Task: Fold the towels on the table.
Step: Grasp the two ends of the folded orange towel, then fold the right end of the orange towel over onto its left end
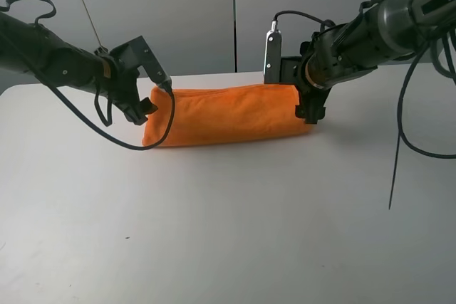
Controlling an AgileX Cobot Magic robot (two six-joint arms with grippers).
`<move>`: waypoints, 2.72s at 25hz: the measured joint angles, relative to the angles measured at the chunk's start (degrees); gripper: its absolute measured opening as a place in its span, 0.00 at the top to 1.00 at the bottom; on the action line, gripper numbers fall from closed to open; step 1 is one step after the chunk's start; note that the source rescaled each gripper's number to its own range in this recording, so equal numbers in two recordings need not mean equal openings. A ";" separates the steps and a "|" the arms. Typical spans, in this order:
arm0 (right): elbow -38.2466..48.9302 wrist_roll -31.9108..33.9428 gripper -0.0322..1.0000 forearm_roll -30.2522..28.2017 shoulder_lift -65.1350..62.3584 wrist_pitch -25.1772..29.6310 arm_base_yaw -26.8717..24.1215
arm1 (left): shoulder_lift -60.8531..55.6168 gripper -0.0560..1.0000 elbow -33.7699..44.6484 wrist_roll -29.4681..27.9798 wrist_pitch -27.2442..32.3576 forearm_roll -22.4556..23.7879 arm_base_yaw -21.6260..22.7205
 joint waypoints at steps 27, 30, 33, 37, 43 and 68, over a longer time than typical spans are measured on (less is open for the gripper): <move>-17.42 -28.52 0.02 91.15 -8.13 22.14 -10.23 | 5.98 0.01 -14.17 -18.54 27.64 -28.22 2.82; -17.52 -29.09 0.02 92.20 -6.29 23.08 -10.23 | 7.18 0.01 -14.45 -17.01 27.70 -31.20 3.44; -17.52 -29.20 0.02 92.96 -4.97 23.65 -10.23 | 7.94 0.01 -14.58 -16.33 27.22 -31.93 3.44; -17.52 -29.31 0.02 93.72 -4.85 23.65 -10.23 | 9.14 0.01 -14.58 -13.31 25.67 -35.49 3.44; -17.52 -30.39 0.02 94.96 -4.51 22.87 -10.23 | 9.25 0.01 -14.69 -6.66 23.80 -40.83 3.44; -18.66 -49.35 0.02 117.58 4.55 20.60 -19.62 | 14.18 0.01 -15.42 -5.75 22.93 -41.66 3.44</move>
